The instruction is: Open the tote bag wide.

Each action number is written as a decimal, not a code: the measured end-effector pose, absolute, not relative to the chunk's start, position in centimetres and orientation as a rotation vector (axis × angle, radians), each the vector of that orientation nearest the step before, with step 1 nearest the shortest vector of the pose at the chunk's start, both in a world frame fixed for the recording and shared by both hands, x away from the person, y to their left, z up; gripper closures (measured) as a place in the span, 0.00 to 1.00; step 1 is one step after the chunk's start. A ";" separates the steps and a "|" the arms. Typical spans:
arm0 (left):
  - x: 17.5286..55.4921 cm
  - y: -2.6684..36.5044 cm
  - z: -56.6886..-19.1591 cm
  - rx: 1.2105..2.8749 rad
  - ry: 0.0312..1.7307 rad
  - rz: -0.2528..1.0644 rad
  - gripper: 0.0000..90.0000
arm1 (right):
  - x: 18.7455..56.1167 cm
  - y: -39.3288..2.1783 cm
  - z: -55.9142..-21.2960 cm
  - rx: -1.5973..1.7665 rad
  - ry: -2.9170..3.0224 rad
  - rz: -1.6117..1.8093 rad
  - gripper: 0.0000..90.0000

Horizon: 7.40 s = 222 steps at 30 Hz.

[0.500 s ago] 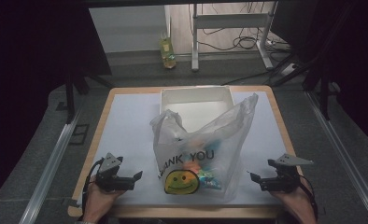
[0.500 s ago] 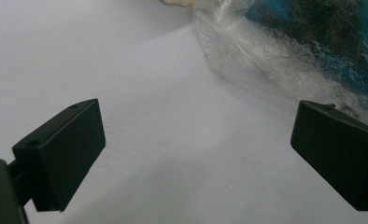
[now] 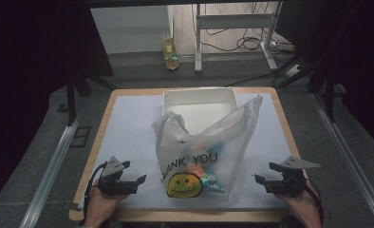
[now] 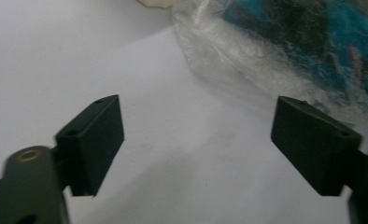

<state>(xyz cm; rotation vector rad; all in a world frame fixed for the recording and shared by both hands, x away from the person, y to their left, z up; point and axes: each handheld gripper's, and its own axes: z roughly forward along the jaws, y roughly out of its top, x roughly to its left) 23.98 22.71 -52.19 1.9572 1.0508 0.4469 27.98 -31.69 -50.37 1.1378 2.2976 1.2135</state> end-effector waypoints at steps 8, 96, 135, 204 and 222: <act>23.0 21.9 -51.1 1.984 0.943 0.360 0.64 | 27.1 -30.7 -49.4 1.043 2.405 1.202 0.66; 27.0 19.7 -50.6 1.934 1.070 0.236 0.94 | 29.1 -26.4 -49.5 1.187 2.541 1.272 0.99; 34.1 16.3 -53.9 2.105 1.156 0.308 0.99 | 36.6 -23.6 -52.2 1.314 2.487 1.080 0.99; 27.5 13.6 -42.0 2.052 0.807 0.189 0.91 | 33.2 -21.4 -46.2 1.065 2.630 1.217 0.99; 37.7 12.9 -47.7 2.144 1.089 0.314 0.91 | 31.9 -18.0 -44.6 0.959 2.637 1.089 0.99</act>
